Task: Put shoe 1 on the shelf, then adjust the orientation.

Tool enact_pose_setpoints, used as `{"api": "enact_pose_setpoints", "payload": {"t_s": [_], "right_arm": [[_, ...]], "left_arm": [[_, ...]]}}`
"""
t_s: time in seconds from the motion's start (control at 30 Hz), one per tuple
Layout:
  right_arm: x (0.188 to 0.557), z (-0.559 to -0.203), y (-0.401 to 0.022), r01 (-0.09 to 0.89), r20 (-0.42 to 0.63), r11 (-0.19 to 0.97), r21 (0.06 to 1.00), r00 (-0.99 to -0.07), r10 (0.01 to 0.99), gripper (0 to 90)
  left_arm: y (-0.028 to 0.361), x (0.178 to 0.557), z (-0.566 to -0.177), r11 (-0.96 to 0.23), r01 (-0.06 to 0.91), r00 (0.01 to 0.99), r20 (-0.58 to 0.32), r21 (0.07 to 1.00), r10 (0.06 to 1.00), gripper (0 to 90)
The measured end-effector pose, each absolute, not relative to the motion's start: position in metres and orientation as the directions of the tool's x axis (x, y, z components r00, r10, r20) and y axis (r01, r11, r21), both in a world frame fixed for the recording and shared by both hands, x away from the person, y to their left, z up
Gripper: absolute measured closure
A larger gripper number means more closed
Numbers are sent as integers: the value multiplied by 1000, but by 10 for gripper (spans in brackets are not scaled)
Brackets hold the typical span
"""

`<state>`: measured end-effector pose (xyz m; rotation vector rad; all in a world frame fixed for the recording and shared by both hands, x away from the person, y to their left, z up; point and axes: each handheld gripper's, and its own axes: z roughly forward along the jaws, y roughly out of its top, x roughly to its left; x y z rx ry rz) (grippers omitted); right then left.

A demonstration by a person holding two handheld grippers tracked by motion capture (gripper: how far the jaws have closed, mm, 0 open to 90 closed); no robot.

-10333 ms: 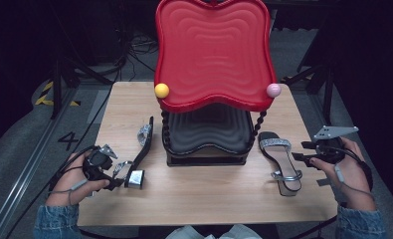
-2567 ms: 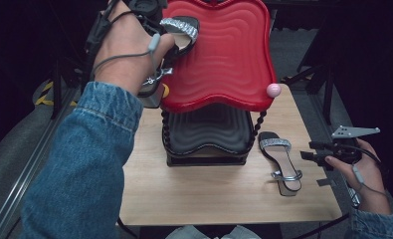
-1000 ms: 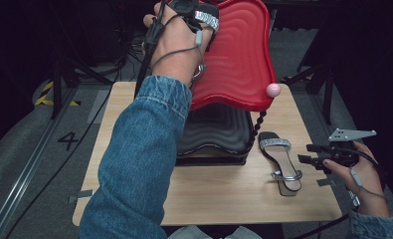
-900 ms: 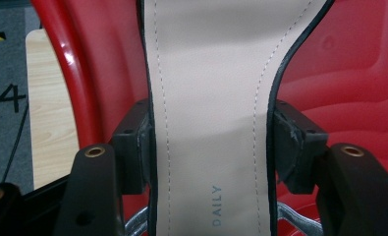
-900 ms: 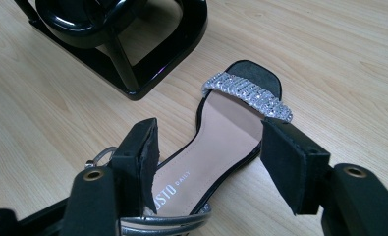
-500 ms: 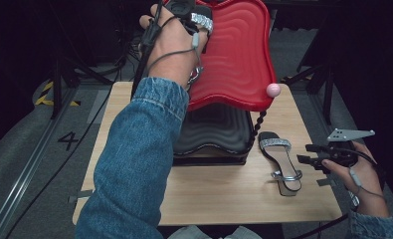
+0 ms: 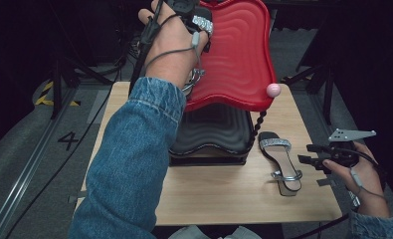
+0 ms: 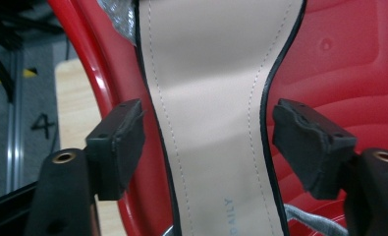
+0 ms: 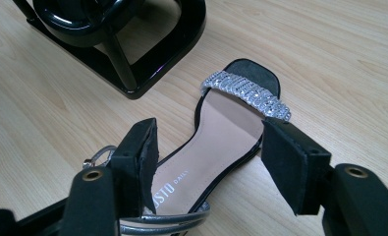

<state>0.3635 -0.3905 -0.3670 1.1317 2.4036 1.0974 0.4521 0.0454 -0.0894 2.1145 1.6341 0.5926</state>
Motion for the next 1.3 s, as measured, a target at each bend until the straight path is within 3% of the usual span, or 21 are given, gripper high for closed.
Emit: {"api": "enact_pose_setpoints", "payload": {"t_s": [0.57, 0.87, 1.03, 1.3], "right_arm": [[364, -368, -392, 550, 71, 408, 729, -653, 754, 393], [364, -367, -394, 549, 71, 405, 731, -651, 756, 392], [363, -367, -393, 549, 71, 405, 731, -652, 754, 392], [363, -367, -393, 547, 69, 407, 731, -653, 754, 390]], "left_arm": [[69, 414, -74, -452, 567, 553, 89, 689, 829, 257], [72, 397, -74, -487, 471, 664, 68, 736, 745, 254], [75, 392, -79, -529, 357, 785, 59, 770, 616, 256], [75, 382, -94, -505, 296, 857, 9, 810, 516, 255]]}}
